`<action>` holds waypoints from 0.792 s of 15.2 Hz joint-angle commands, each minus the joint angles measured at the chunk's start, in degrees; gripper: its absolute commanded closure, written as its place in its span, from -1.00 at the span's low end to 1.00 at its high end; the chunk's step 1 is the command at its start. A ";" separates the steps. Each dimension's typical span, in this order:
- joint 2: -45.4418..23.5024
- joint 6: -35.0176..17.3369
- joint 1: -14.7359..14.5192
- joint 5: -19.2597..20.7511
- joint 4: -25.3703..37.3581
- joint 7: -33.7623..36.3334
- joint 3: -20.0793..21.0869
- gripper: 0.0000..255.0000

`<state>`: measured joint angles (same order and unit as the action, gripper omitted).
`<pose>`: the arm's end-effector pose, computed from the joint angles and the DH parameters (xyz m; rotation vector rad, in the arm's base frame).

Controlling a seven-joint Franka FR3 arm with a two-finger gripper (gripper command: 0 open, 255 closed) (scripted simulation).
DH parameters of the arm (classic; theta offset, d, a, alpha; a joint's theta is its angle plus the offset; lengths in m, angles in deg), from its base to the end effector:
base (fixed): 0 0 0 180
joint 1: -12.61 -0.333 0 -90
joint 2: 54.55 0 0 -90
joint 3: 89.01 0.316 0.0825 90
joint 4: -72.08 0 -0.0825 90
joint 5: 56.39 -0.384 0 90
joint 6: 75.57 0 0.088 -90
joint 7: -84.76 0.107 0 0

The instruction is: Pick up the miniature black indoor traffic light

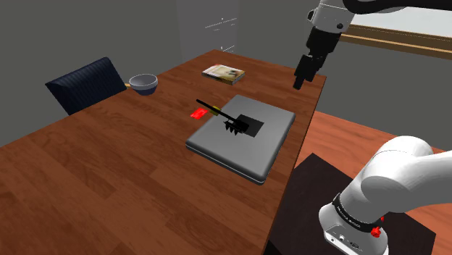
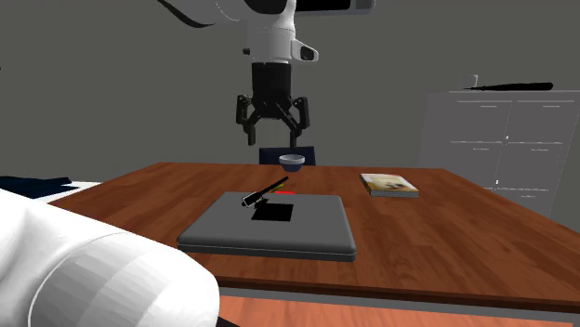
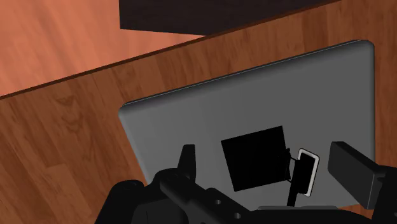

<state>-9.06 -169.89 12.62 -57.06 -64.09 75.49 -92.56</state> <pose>0.3116 -0.0238 0.5896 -3.0855 -0.1796 -0.1051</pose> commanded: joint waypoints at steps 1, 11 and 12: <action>0.00 0.00 0.00 0.00 0.00 0.00 0.00 -1.00; -21.66 -10.28 -2.27 -0.61 7.94 5.53 5.85 -1.00; -23.94 -11.00 -2.43 -0.47 9.13 6.12 6.37 -1.00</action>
<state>-30.08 -179.99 10.37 -57.63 -56.64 80.93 -86.79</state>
